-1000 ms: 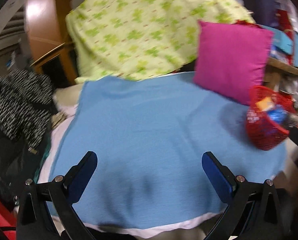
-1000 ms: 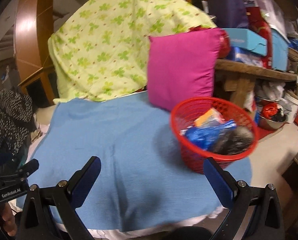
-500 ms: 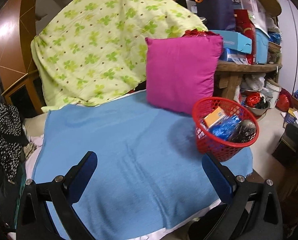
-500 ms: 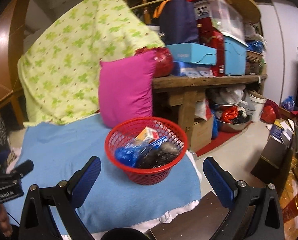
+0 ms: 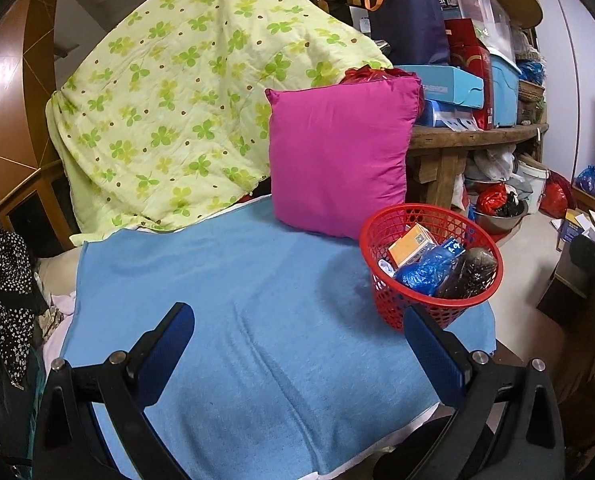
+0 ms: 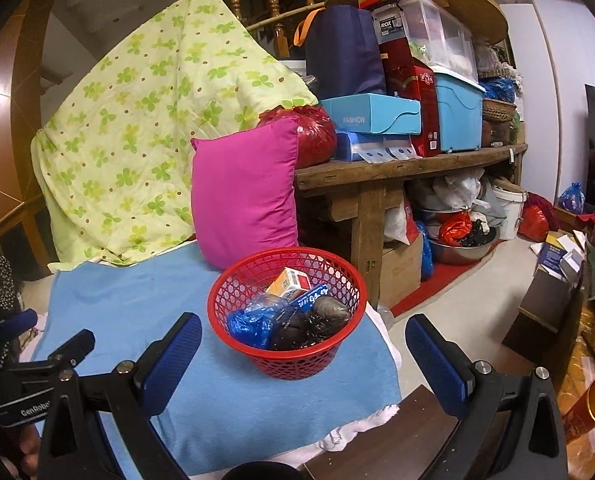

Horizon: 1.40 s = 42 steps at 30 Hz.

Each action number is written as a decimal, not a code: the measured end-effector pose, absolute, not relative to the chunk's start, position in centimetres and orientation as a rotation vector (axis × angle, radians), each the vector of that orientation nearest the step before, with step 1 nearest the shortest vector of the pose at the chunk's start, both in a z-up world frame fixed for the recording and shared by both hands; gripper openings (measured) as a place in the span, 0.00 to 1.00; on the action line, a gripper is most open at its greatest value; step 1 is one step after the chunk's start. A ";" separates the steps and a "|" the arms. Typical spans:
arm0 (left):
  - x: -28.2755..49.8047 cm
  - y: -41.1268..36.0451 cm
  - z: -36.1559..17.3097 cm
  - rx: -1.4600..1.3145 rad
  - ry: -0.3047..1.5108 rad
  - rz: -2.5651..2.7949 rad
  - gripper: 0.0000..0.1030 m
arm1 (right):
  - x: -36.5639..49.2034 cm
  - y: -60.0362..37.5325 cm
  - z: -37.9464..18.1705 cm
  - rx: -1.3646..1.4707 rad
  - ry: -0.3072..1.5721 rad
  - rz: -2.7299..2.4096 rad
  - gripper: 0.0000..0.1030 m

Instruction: Collect trash

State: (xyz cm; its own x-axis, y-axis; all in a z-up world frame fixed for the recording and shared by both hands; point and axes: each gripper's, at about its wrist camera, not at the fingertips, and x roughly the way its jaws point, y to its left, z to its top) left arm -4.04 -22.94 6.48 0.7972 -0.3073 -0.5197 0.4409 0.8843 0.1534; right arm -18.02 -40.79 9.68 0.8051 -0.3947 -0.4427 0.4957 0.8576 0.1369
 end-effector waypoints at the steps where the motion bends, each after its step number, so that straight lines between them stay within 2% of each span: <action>1: -4.0 -22.9 6.4 0.277 0.505 -0.407 1.00 | -17.9 -40.6 9.7 0.250 0.416 -0.481 1.00; 42: -2.8 -22.8 5.1 0.282 0.529 -0.409 1.00 | -15.9 -39.7 8.4 0.247 0.443 -0.472 1.00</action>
